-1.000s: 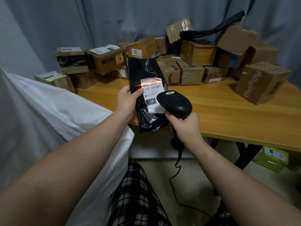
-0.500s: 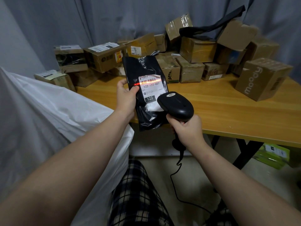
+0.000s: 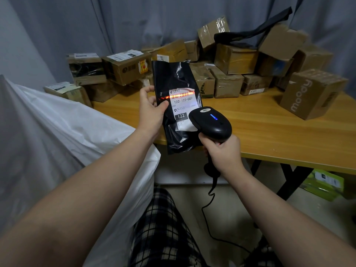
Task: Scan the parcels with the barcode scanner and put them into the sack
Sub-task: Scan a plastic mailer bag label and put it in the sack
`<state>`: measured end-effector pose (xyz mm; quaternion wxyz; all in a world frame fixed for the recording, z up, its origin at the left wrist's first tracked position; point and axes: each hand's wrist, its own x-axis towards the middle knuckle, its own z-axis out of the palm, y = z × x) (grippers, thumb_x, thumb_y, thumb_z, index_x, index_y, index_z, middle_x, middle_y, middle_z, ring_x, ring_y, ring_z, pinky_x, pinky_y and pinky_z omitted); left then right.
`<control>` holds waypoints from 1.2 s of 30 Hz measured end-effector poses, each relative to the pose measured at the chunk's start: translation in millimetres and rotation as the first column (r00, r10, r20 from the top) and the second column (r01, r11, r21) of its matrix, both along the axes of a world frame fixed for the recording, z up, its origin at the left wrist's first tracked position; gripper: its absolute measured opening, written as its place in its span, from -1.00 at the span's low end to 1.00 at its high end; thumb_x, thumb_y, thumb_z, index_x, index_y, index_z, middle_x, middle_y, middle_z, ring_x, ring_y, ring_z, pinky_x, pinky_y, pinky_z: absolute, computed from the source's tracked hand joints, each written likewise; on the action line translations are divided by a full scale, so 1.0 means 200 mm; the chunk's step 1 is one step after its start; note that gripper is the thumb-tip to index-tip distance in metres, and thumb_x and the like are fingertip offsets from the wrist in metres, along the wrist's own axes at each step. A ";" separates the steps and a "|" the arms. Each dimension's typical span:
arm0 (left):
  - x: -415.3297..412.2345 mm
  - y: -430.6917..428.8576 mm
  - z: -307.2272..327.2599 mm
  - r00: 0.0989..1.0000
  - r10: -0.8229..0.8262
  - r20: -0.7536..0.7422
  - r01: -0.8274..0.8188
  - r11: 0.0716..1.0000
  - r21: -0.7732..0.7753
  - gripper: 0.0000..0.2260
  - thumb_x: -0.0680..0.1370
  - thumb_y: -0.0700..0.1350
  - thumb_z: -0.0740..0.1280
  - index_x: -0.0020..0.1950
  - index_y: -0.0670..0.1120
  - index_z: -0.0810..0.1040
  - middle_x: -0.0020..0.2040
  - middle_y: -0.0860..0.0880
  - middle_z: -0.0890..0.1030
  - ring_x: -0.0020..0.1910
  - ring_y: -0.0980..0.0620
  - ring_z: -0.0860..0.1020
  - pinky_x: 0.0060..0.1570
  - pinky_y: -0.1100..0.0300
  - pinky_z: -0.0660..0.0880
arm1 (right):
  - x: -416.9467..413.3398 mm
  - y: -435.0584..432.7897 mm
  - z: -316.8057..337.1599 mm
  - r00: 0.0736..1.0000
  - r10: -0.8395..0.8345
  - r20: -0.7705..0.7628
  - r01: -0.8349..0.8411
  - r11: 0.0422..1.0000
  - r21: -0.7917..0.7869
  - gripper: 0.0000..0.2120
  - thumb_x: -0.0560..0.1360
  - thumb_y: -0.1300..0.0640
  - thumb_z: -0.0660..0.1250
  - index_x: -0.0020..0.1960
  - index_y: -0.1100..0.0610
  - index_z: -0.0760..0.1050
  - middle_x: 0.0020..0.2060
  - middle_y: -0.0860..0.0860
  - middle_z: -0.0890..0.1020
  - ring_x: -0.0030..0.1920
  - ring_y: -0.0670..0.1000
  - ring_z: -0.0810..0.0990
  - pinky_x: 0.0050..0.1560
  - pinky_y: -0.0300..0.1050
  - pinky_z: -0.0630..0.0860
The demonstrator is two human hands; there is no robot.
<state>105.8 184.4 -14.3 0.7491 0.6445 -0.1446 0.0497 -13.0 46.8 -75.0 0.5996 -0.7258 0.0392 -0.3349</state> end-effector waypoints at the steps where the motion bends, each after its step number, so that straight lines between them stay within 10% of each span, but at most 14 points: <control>1: 0.00 0.00 0.00 1.000 -0.002 -0.012 0.002 1.000 0.004 -0.65 0.55 -0.38 0.28 0.21 -0.05 0.28 -0.02 -0.08 0.62 -0.11 0.12 0.65 -0.24 0.29 0.56 | 0.00 0.00 0.01 1.000 -0.001 -0.008 0.001 1.000 0.004 -0.56 0.33 -0.02 0.44 -0.35 0.38 0.47 -0.52 0.19 0.47 -0.45 -0.02 0.44 -0.37 -0.19 0.39; 8: -0.11 0.06 0.06 0.997 0.044 0.064 -0.050 0.994 0.098 -0.89 0.53 -0.34 0.34 -0.02 -0.15 0.53 -0.14 0.02 0.62 -0.19 0.22 0.62 -0.22 0.37 0.53 | 0.01 0.02 0.06 0.999 0.037 -0.020 -0.036 0.999 0.004 -0.79 0.40 0.10 0.47 -0.32 0.19 0.54 -0.50 0.07 0.53 -0.44 -0.05 0.51 -0.36 -0.15 0.45; 18: -0.31 0.64 0.22 0.934 0.246 0.260 -0.248 0.968 -0.024 -0.77 0.47 -0.39 0.39 -0.13 -0.05 0.50 -0.18 0.02 0.60 -0.20 0.21 0.58 -0.10 0.31 0.51 | 0.14 0.47 0.27 0.928 0.366 -0.075 -0.372 0.924 -0.094 -0.37 0.25 -0.17 0.42 -0.25 0.46 0.45 -0.39 0.38 0.48 -0.41 0.12 0.47 -0.37 0.06 0.43; 23: -0.30 1.03 0.14 0.898 0.391 0.203 -0.424 0.892 0.157 -0.74 0.48 -0.39 0.36 -0.17 -0.03 0.46 -0.25 0.03 0.53 -0.31 0.22 0.50 -0.18 0.37 0.47 | 0.26 0.80 0.22 0.827 0.468 -0.311 -0.529 0.835 -0.152 -0.65 0.38 -0.08 0.47 -0.25 0.23 0.55 -0.42 0.15 0.60 -0.34 0.11 0.61 -0.15 0.12 0.58; 28: -0.21 1.31 -0.22 0.909 0.401 0.113 -0.345 0.572 0.745 -0.89 0.47 -0.37 0.34 -0.11 -0.18 0.51 -0.29 -0.05 0.50 -0.29 -0.03 0.47 -0.32 0.21 0.33 | 0.30 0.97 0.03 0.787 0.369 -0.494 -0.546 0.789 -0.281 -0.71 0.44 -0.05 0.45 -0.28 0.14 0.51 -0.38 0.05 0.63 -0.28 -0.02 0.62 -0.10 -0.04 0.54; 36: -0.22 1.40 -0.69 0.943 0.279 -0.183 0.186 0.013 0.982 -0.71 0.54 -0.12 0.32 0.24 -0.13 0.52 0.14 -0.16 0.59 0.13 -0.18 0.54 0.03 0.06 0.47 | 0.26 1.02 -0.15 0.764 0.317 -0.561 -0.537 0.796 -0.281 -0.79 0.45 0.00 0.45 -0.27 0.01 0.46 -0.34 0.04 0.63 -0.24 0.03 0.63 -0.07 0.01 0.59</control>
